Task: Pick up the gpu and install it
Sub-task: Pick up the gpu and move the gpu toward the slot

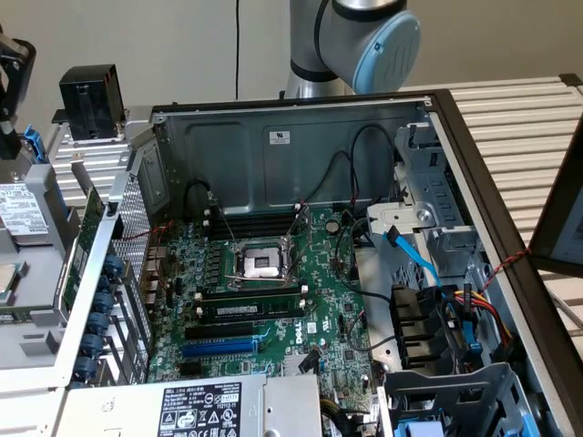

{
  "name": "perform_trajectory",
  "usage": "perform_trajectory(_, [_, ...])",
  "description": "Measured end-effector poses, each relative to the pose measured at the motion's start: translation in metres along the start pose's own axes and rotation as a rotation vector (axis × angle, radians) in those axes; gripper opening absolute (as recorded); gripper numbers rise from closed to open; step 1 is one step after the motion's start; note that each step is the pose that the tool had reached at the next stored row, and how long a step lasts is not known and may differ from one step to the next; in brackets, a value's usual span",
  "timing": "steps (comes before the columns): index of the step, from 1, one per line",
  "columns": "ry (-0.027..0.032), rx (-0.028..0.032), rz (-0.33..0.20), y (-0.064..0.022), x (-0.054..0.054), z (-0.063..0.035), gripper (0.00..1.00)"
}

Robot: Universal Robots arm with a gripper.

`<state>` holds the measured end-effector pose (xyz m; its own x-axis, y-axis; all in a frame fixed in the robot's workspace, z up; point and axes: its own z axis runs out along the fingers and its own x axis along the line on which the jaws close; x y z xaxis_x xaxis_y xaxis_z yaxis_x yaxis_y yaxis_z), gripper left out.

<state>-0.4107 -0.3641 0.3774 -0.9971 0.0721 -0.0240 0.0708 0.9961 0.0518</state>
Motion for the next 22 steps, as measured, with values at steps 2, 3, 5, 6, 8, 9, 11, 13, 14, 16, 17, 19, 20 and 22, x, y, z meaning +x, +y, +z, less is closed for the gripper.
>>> perform_trajectory(2, [0.0, 0.0001, 0.0, 0.0, 0.0, 0.0, 0.11])
perform_trajectory(3, [0.0, 0.0, 0.0, 0.0, 0.0, 0.0, 0.11])
perform_trajectory(5, [0.0, 0.0, 0.0, 0.0, 0.0, 0.0, 0.11])
perform_trajectory(6, [0.0, 0.0001, 0.0, 0.0, 0.0, 0.0, 0.11])
perform_trajectory(8, [0.0, 0.0, 0.0, 0.0, 0.0, 0.0, 0.11])
perform_trajectory(9, [0.0, 0.0, 0.0, 0.0, 0.0, 0.0, 0.11])
perform_trajectory(11, [-0.0004, 0.0, 0.0, 0.0, 0.0, 0.0, 0.11])
perform_trajectory(13, [-0.007, 0.0001, 0.0, 0.0002, 0.003, 0.0, 0.11])
perform_trajectory(14, [-0.0163, -0.0002, -0.001, 0.0004, 0.005, 0.0003, 0.11])
perform_trajectory(16, [-0.0386, -0.0014, -0.002, 0.0011, 0.007, 0.0007, 0.11])
perform_trajectory(17, [-0.0511, -0.0024, -0.003, 0.0013, 0.008, 0.0008, 0.11])
perform_trajectory(19, [-0.0654, -0.0034, -0.003, 0.0011, 0.011, 0.0019, 0.11])
perform_trajectory(20, [-0.0692, -0.0038, -0.003, 0.0009, 0.014, 0.0025, 0.11])
perform_trajectory(22, [-0.0717, -0.0041, -0.003, 0.0005, 0.019, 0.0031, 0.11])
